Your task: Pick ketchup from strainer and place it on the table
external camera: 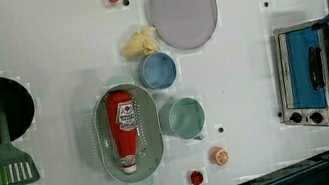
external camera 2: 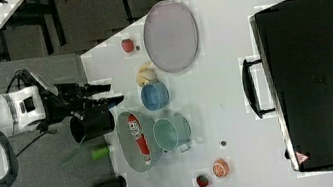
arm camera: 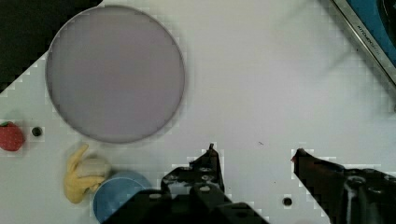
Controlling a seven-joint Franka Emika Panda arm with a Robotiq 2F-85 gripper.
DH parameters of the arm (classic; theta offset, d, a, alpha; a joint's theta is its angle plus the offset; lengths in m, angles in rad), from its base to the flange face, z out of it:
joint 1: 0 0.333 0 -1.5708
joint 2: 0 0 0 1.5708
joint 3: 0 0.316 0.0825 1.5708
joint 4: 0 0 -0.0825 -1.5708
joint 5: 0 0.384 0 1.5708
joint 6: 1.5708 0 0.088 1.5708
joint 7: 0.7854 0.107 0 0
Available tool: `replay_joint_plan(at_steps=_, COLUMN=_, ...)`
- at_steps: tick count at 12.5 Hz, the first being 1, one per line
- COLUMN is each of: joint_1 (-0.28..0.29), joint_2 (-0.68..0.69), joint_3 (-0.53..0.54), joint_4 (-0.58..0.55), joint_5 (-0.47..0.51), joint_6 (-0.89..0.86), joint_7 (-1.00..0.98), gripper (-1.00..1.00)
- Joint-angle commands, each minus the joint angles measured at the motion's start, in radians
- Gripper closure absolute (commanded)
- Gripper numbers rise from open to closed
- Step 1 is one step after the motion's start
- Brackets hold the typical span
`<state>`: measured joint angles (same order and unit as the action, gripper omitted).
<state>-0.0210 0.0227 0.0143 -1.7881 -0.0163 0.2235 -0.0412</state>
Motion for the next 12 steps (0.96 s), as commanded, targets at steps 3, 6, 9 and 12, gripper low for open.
replay_joint_plan(at_steps=3, joint_1=-0.1, joint_2=-0.234, joint_3=0.088, joint_4=-0.094, joint_5=0.031, joint_6=-0.141, joint_7=0.159, gripper=-0.99)
replay_joint_plan(at_steps=6, joint_1=-0.09, joint_2=-0.211, joint_3=0.19, joint_4=-0.093, joint_5=0.031, joint_6=-0.138, joint_7=0.159, gripper=-1.0)
replay_joint_plan(at_steps=9, joint_1=-0.087, joint_2=-0.18, joint_3=0.318, joint_4=-0.094, joint_5=0.031, joint_6=-0.135, joint_7=0.159, gripper=-1.0)
replay_joint_plan(at_steps=12, joint_1=-0.083, joint_2=-0.144, joint_3=0.45, joint_4=-0.094, joint_5=0.029, joint_6=-0.1, joint_7=0.16, gripper=-1.0)
